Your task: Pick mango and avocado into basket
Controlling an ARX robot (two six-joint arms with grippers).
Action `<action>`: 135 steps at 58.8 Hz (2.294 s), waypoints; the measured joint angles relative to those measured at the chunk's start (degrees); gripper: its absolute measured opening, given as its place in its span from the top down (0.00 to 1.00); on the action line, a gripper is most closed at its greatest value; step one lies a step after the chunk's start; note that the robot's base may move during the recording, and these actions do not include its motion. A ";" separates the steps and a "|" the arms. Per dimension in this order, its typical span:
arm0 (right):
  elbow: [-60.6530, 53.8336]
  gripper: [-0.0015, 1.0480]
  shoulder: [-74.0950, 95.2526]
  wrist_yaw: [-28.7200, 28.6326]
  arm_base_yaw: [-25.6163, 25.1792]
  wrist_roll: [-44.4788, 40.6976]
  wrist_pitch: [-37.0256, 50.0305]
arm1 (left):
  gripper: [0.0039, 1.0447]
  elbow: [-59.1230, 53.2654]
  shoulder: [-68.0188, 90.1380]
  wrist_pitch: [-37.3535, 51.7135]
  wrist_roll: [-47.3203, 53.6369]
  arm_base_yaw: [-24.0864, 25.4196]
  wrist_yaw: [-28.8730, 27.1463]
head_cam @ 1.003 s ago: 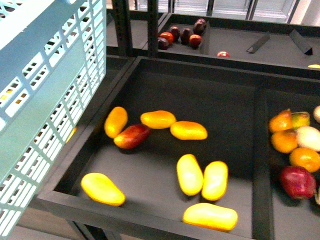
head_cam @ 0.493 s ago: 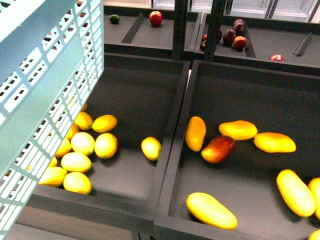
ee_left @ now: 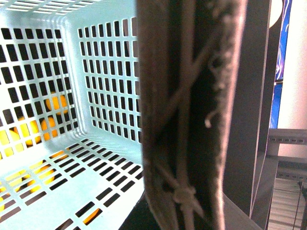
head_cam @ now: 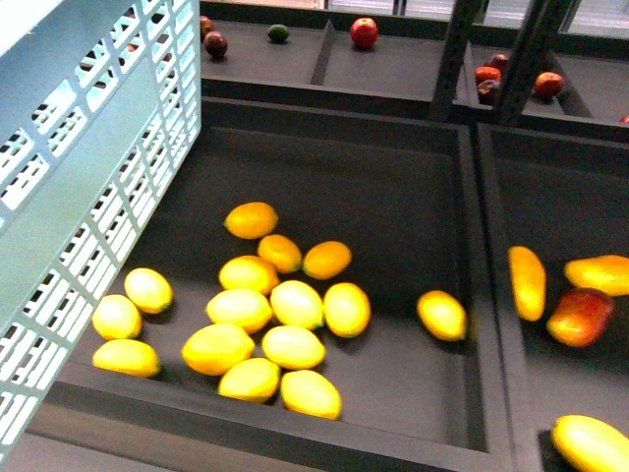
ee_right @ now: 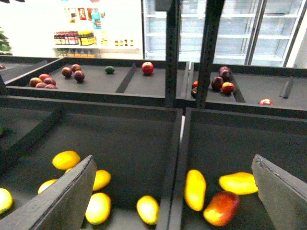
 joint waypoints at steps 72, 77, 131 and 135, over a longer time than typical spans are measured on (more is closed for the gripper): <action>0.00 0.07 -0.07 -0.04 -0.04 0.00 0.00 | 0.95 38.75 56.98 -1.79 24.26 -22.69 13.70; 0.00 0.07 -0.07 -0.04 -0.04 0.00 0.00 | 0.95 40.74 57.70 -1.27 24.09 -24.50 13.77; 23.78 0.07 68.67 2.05 -13.09 13.46 22.16 | 0.95 43.80 59.14 0.26 23.63 -27.04 14.29; 30.97 0.07 83.78 2.78 -14.43 14.21 27.21 | 0.95 43.80 59.14 0.26 23.61 -26.99 14.29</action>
